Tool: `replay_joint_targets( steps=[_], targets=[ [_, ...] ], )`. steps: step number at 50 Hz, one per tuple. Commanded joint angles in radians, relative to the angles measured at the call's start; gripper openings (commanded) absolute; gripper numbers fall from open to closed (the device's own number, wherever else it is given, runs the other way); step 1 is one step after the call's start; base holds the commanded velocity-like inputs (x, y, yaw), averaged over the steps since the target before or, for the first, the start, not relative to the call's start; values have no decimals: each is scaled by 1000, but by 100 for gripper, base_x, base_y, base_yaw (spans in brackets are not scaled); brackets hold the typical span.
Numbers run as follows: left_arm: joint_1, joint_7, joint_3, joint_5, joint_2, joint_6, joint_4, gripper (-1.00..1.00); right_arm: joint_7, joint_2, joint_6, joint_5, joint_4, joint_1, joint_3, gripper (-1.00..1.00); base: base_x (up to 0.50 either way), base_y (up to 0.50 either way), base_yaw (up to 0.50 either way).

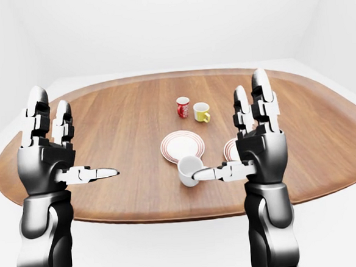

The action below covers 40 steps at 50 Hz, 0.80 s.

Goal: Put the white mug on the left plate.

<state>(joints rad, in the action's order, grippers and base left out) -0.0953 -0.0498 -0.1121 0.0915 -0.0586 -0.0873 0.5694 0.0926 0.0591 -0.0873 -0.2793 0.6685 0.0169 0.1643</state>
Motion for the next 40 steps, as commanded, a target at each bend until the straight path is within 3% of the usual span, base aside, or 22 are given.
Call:
replay_joint_targets(
  steps=[1, 36, 40],
  targets=[
    [1, 0, -1, 1, 0, 0, 4, 100, 12, -2, 0, 5, 6, -7, -9, 100, 50, 6, 0],
    [2, 0, -3, 5, 0, 0, 11, 100, 35, -11, 0, 27, 23, -21, -28, 100, 50, 6, 0],
    [3, 0, -1, 5, 0, 0, 8, 100, 50, -10, 0, 78, 17, -29, -64, 100, 28, 2, 0]
  ],
)
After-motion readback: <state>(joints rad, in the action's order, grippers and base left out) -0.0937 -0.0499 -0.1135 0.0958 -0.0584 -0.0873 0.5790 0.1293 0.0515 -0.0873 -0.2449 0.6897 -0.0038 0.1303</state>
